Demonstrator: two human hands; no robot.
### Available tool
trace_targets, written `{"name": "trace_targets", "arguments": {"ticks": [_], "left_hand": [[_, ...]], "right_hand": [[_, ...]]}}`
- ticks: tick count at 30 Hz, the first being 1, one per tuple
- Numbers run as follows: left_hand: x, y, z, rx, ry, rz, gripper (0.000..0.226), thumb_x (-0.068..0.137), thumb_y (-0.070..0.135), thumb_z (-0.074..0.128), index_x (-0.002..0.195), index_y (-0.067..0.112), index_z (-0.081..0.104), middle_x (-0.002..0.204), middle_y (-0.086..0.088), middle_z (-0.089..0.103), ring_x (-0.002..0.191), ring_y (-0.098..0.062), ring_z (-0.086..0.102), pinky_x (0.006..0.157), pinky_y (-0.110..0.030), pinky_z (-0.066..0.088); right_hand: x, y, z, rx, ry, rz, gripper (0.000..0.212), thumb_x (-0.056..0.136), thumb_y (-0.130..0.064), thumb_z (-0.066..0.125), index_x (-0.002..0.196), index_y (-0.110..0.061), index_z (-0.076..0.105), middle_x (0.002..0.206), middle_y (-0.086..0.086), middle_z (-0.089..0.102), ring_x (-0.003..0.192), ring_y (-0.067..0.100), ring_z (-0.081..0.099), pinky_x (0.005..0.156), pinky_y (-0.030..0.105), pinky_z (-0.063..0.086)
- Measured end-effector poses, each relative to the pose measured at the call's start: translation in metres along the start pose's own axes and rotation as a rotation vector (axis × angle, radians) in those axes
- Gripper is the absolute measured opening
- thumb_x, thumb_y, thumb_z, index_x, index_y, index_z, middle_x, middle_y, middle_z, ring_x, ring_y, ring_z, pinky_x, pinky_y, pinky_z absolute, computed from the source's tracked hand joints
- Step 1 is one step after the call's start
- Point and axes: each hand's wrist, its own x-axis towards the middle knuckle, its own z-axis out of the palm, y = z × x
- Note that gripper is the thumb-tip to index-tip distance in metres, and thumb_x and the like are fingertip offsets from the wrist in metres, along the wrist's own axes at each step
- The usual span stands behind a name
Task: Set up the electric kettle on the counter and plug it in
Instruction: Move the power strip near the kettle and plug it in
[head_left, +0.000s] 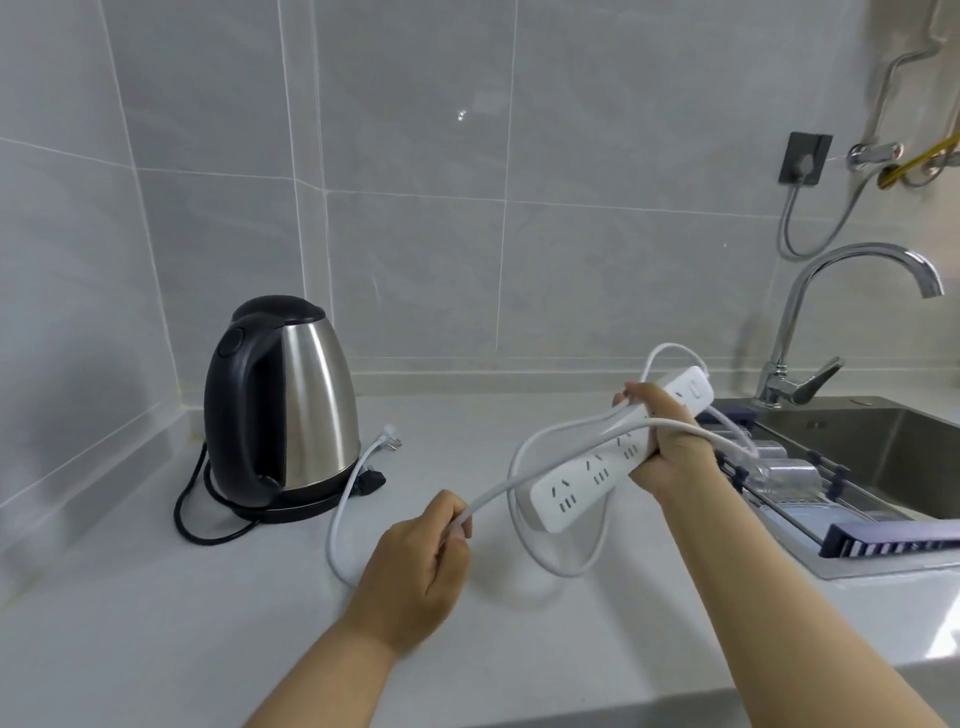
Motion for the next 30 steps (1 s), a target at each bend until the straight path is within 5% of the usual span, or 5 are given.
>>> {"name": "trace_targets", "arguments": {"ticks": [14, 18, 23, 27, 30], "left_hand": [[0.000, 0.011, -0.001, -0.088, -0.091, -0.061, 0.017, 0.079, 0.046, 0.056, 0.082, 0.029, 0.054, 0.083, 0.012, 0.059, 0.079, -0.009, 0.057, 0.069, -0.026, 0.044], [0.001, 0.020, 0.000, -0.187, -0.277, -0.189, 0.094, 0.062, 0.070, 0.071, 0.139, 0.040, 0.026, 0.140, 0.026, 0.035, 0.132, 0.001, 0.037, 0.105, -0.021, 0.034], [-0.005, 0.042, 0.008, -0.391, -0.486, -0.287, 0.136, 0.046, 0.063, 0.083, 0.138, 0.059, -0.018, 0.150, 0.035, 0.008, 0.138, 0.014, 0.016, 0.111, -0.020, 0.028], [0.009, 0.053, 0.008, -0.596, -0.293, -0.397, 0.123, 0.045, 0.076, 0.076, 0.144, 0.042, 0.012, 0.139, 0.025, 0.042, 0.118, 0.012, 0.050, 0.091, -0.015, 0.047], [0.028, 0.057, 0.003, -0.641, -0.245, -0.440, 0.076, 0.061, 0.045, 0.082, 0.128, 0.029, 0.049, 0.113, 0.004, 0.068, 0.101, -0.009, 0.067, 0.078, -0.022, 0.054]], "right_hand": [[-0.005, 0.013, 0.003, -0.337, 0.001, 0.063, 0.015, 0.081, 0.002, 0.067, 0.089, -0.002, 0.055, 0.061, 0.013, 0.062, 0.042, 0.019, 0.061, 0.045, 0.026, 0.053], [-0.013, 0.027, 0.019, -0.392, -0.058, 0.027, 0.020, 0.079, 0.002, 0.068, 0.094, 0.000, 0.055, 0.066, 0.015, 0.062, 0.043, 0.018, 0.061, 0.045, 0.025, 0.051], [-0.025, 0.033, 0.036, -0.359, -0.109, -0.088, 0.022, 0.076, 0.002, 0.071, 0.094, -0.001, 0.059, 0.070, 0.014, 0.064, 0.052, 0.017, 0.066, 0.052, 0.027, 0.056], [-0.036, 0.031, 0.049, -0.363, -0.246, -0.122, 0.022, 0.077, 0.000, 0.072, 0.095, -0.003, 0.059, 0.070, 0.011, 0.063, 0.059, 0.018, 0.068, 0.055, 0.028, 0.055], [-0.046, 0.033, 0.057, -0.411, -0.383, -0.118, 0.022, 0.077, -0.001, 0.073, 0.094, -0.005, 0.059, 0.069, 0.008, 0.063, 0.063, 0.018, 0.068, 0.057, 0.028, 0.054]]}}
